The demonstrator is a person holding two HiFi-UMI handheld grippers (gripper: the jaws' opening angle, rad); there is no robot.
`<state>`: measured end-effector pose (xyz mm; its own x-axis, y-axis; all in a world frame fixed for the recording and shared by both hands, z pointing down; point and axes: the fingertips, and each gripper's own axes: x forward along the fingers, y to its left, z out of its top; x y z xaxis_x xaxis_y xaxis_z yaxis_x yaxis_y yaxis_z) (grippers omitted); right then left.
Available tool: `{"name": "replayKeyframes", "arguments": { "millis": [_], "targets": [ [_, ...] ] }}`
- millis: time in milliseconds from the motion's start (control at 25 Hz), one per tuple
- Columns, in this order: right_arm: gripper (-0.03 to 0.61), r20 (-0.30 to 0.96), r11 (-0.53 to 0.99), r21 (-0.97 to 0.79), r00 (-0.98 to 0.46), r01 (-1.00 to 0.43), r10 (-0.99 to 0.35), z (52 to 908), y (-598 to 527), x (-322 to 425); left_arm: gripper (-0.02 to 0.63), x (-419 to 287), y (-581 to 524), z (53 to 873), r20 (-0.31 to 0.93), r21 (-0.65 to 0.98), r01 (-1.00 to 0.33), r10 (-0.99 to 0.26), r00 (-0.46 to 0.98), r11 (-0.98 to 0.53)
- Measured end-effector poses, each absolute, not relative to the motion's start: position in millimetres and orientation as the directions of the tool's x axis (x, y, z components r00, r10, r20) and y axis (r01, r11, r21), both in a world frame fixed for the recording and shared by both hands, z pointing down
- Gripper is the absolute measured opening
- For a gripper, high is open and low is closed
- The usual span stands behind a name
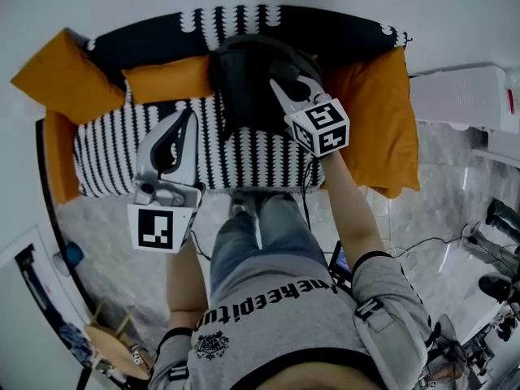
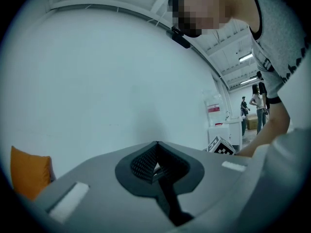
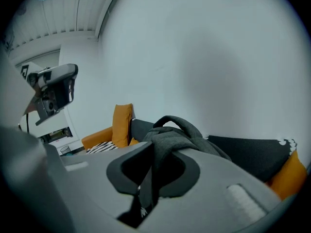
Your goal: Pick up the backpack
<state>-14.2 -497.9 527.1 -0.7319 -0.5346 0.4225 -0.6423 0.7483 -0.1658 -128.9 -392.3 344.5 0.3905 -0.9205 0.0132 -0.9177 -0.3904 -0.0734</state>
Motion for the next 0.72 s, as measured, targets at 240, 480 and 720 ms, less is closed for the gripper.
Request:
{"name": "replayKeyframes", "arguments": {
  "millis": [240,480,720],
  "targets": [
    [0.029,0.403,0.769,-0.147,-0.747,-0.623,-0.528,506.4,-462.6,-26.3,0.015,-131.7,-375.2,330.9,-0.024,-0.085,-0.91,-0.912,0.409,-0.406],
    [0.029,0.374,0.768,-0.114,-0.743,-0.631,-0.555,480.4,-435.2,-27.1,0.015,-133.8,-358.3,317.7,-0.06,-0.092,-0.903,-0.903,0.425,-0.419],
    [0.029,0.326,0.75,-0.053,-0.722,-0.659,-0.61,439.7,-422.8,-19.7,0.015,-135.4,-346.1,300.5,-0.115,-0.107,-0.893,-0.886,0.449,-0.438]
  ]
}}
